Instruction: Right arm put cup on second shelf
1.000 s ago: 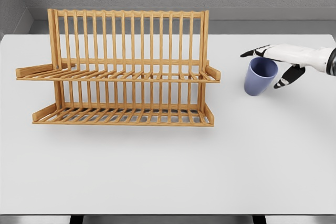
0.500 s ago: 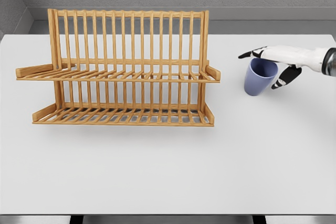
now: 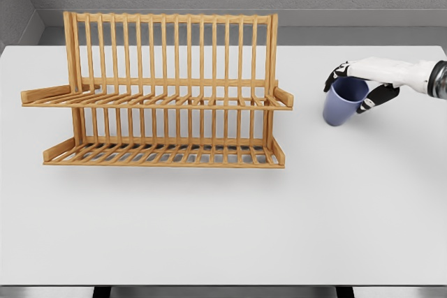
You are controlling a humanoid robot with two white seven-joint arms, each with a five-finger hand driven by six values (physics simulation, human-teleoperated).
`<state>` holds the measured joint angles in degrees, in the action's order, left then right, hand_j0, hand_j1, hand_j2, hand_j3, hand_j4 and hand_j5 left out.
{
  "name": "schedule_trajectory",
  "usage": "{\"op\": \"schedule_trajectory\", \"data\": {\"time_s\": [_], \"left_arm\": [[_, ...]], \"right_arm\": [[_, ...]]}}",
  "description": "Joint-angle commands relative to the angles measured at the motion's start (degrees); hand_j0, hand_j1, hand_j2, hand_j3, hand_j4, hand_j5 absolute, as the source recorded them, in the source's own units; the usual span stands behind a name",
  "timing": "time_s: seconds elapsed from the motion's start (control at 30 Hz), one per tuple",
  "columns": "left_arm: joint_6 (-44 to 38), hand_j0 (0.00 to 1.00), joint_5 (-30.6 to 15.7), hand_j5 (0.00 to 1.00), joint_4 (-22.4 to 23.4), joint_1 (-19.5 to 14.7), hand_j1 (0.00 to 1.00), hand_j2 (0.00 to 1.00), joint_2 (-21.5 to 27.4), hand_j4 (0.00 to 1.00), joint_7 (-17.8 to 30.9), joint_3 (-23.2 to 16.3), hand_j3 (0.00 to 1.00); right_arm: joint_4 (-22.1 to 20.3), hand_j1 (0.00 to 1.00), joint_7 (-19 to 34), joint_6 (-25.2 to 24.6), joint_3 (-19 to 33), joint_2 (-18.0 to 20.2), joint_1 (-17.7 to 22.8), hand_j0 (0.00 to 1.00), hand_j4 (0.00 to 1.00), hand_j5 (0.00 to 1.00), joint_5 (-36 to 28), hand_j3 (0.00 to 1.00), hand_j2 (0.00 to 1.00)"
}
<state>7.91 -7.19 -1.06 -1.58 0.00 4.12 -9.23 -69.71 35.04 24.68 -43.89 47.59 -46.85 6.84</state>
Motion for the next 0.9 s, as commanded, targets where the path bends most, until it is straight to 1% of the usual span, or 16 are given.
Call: {"op": "schedule_trajectory", "data": {"time_s": [0.0, 0.33, 0.43, 0.6, 0.67, 0.77, 0.83, 0.87], "left_arm": [[0.00, 1.00, -0.02, 1.00, 0.00, 0.00, 1.00, 1.00, 0.00, 1.00, 0.01, 0.09, 1.00], [0.00, 1.00, -0.02, 1.00, 0.00, 0.00, 1.00, 1.00, 0.00, 1.00, 0.01, 0.00, 1.00], [0.00, 1.00, -0.02, 1.00, -0.09, 0.00, 1.00, 1.00, 0.00, 1.00, 0.01, 0.00, 1.00], [0.00, 1.00, -0.02, 1.00, 0.00, 0.00, 1.00, 1.00, 0.00, 1.00, 0.01, 0.00, 1.00], [0.00, 1.00, -0.02, 1.00, 0.00, 0.00, 1.00, 1.00, 0.00, 1.00, 0.01, 0.00, 1.00], [0.00, 1.00, -0.02, 1.00, 0.00, 0.00, 1.00, 1.00, 0.00, 1.00, 0.01, 0.00, 1.00], [0.00, 1.00, -0.02, 1.00, 0.00, 0.00, 1.00, 1.00, 0.00, 1.00, 0.01, 0.00, 1.00], [0.00, 1.00, -0.02, 1.00, 0.00, 0.00, 1.00, 1.00, 0.00, 1.00, 0.01, 0.00, 1.00]], "right_arm": [[-0.16, 0.60, -0.04, -0.07, 0.04, 0.13, 0.00, 0.60, 0.60, 0.60, -0.25, 0.60, 0.60], [-1.66, 0.60, -0.04, 0.20, 0.65, 0.92, -1.93, 0.60, 0.60, 0.60, -0.25, 0.60, 0.60], [-4.65, 0.60, -0.04, -0.07, 0.74, 2.59, -2.64, 0.60, 0.60, 0.60, -0.25, 0.60, 0.60], [-7.02, 0.60, -0.04, 0.02, 1.27, 3.56, -3.25, 0.60, 0.60, 0.60, -0.25, 0.60, 0.60], [-7.20, 0.60, -0.04, 0.11, 1.53, 3.65, -3.87, 0.60, 0.60, 0.60, -0.25, 0.60, 0.60], [-7.28, 0.60, -0.04, 0.55, 3.29, 3.91, -3.96, 0.60, 0.60, 0.60, -0.25, 0.60, 0.60], [-9.48, 0.60, -0.04, 0.46, 3.90, 4.88, -3.96, 0.60, 0.60, 0.60, -0.25, 0.60, 0.60], [-9.74, 0.60, -0.04, 0.55, 3.90, 5.14, -3.96, 0.60, 0.60, 0.60, -0.25, 0.60, 0.60]]}}
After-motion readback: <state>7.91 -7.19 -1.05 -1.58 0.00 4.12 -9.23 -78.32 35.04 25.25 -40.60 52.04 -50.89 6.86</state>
